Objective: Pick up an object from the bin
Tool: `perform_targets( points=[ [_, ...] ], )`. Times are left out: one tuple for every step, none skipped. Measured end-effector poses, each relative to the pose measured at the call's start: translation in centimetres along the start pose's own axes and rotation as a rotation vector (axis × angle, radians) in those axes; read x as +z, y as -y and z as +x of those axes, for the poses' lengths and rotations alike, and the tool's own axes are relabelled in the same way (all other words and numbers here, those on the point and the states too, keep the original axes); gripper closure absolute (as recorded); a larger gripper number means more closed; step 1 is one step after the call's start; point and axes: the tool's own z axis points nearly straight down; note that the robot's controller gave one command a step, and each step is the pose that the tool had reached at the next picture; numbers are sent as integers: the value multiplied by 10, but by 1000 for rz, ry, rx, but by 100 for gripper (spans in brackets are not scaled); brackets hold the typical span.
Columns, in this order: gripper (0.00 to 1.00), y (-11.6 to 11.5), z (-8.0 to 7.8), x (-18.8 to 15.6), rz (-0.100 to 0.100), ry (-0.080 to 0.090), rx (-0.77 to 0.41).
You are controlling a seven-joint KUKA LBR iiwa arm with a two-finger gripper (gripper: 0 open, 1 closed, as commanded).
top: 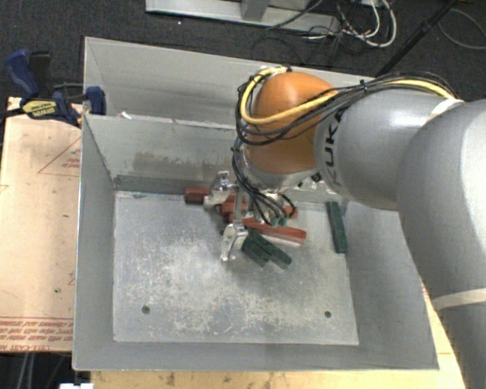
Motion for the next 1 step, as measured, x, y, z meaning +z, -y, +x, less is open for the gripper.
perform_targets(
  points=[
    [0, 0, 0, 0, 0, 0, 0]
  ],
)
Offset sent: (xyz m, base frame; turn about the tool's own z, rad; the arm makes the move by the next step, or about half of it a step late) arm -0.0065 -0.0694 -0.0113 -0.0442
